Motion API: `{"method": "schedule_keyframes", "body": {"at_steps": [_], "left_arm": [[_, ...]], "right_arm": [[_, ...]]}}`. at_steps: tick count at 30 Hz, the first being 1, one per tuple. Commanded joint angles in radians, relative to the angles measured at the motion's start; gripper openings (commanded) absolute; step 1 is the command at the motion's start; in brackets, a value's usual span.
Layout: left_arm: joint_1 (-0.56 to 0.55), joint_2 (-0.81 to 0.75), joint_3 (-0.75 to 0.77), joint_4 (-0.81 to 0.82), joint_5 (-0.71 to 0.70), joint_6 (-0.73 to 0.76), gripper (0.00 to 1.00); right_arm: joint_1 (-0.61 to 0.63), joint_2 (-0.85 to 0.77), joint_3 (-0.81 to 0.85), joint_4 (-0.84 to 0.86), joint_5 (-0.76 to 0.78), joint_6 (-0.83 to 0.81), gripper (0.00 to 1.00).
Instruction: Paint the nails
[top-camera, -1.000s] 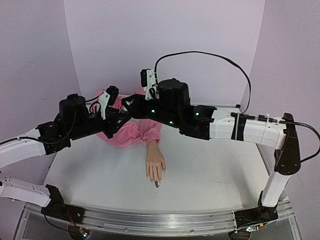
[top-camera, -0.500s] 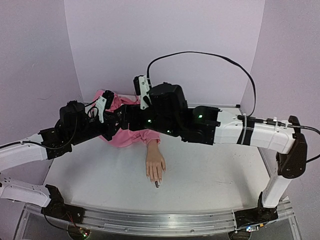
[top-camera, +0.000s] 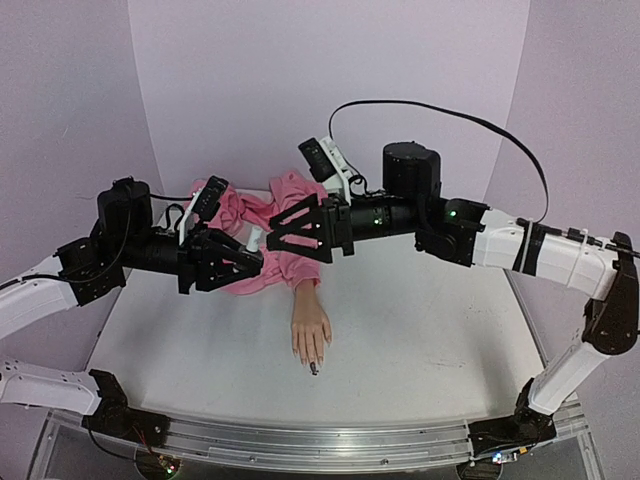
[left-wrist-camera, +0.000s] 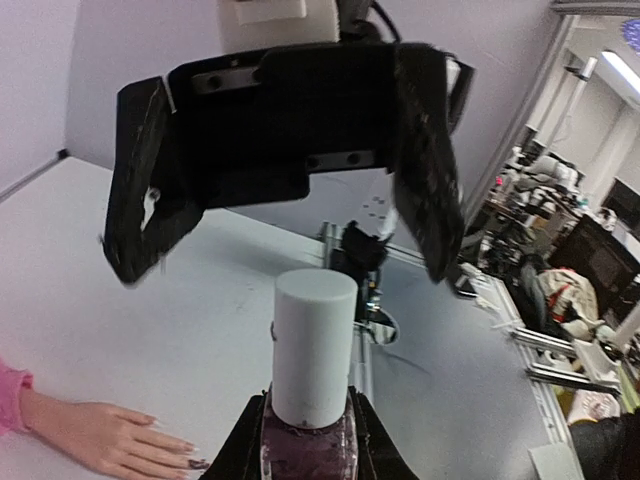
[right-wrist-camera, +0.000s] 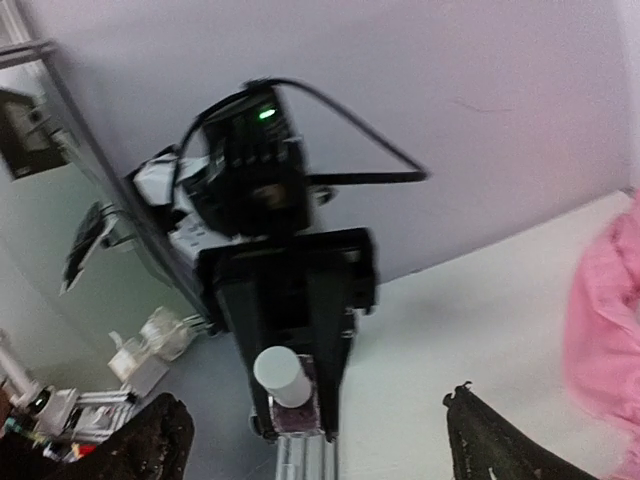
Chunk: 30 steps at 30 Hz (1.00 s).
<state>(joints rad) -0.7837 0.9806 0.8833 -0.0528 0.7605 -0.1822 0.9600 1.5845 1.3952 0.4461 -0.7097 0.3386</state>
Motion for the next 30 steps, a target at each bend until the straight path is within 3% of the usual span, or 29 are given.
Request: {"method": "schedule_keyframes", "body": {"at_steps": [1,5,10,17,22,23,26,30], "left_arm": [[0.004,0.027,0.089,0.026,0.283,-0.061,0.0],[0.004,0.036,0.089,0.027,0.287,-0.068,0.0],[0.004,0.042,0.089,0.032,0.29,-0.069,0.0],[0.005,0.042,0.078,0.034,0.289,-0.065,0.0],[0.004,0.035,0.071,0.034,0.256,-0.044,0.0],[0.004,0.029,0.068,0.034,0.231,-0.035,0.0],[0.004,-0.009,0.045,0.034,0.074,0.008,0.0],[0.003,-0.081,-0.005,0.035,-0.375,0.089,0.0]], "right_arm": [[0.012,0.032,-0.001,0.278,-0.315,0.082,0.79],[0.027,0.062,0.008,0.357,-0.324,0.128,0.68],[0.04,0.109,0.043,0.395,-0.326,0.166,0.46],[0.05,0.143,0.071,0.441,-0.333,0.198,0.28],[0.057,0.15,0.072,0.451,-0.331,0.209,0.06],[0.058,0.15,0.067,0.451,-0.325,0.209,0.0],[0.06,0.142,0.04,0.45,-0.28,0.205,0.0],[0.072,0.132,0.03,0.346,-0.065,0.168,0.0]]}}
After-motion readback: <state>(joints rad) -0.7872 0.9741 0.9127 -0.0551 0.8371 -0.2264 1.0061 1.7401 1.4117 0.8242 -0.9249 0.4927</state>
